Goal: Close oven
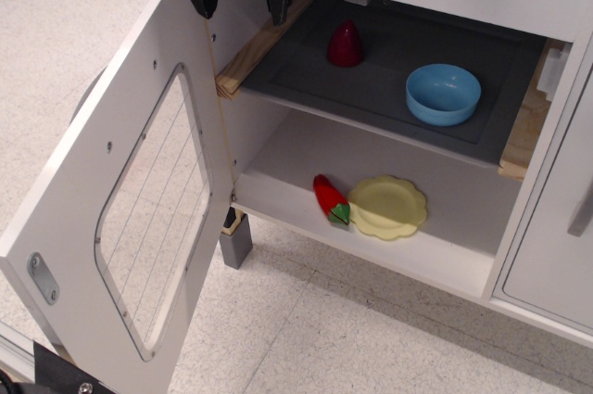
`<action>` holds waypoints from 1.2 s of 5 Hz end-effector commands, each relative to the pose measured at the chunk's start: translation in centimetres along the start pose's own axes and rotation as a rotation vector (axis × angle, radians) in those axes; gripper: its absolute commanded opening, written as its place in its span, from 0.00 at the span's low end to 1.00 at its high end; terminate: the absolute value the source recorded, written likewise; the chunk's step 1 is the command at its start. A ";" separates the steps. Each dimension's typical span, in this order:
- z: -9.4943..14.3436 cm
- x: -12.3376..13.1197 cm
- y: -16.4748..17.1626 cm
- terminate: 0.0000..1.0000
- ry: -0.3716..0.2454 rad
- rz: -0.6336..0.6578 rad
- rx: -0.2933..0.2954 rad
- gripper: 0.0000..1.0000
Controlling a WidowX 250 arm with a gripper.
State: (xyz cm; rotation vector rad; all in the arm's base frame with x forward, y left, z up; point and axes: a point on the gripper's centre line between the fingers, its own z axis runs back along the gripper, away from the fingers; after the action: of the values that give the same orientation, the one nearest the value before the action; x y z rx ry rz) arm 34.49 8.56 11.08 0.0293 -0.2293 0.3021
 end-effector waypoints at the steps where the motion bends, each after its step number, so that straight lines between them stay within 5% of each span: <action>1: 0.0 0.0 0.0 0.00 0.000 0.000 0.000 1.00; 4: 4.8 -8.5 0.0 0.00 0.006 -0.107 -0.104 1.00; 6: 6.2 -9.3 2.9 0.00 -0.037 -0.063 0.016 1.00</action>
State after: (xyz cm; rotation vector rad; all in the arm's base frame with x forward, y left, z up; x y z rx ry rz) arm 23.64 8.28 14.19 0.0532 -0.2371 0.2406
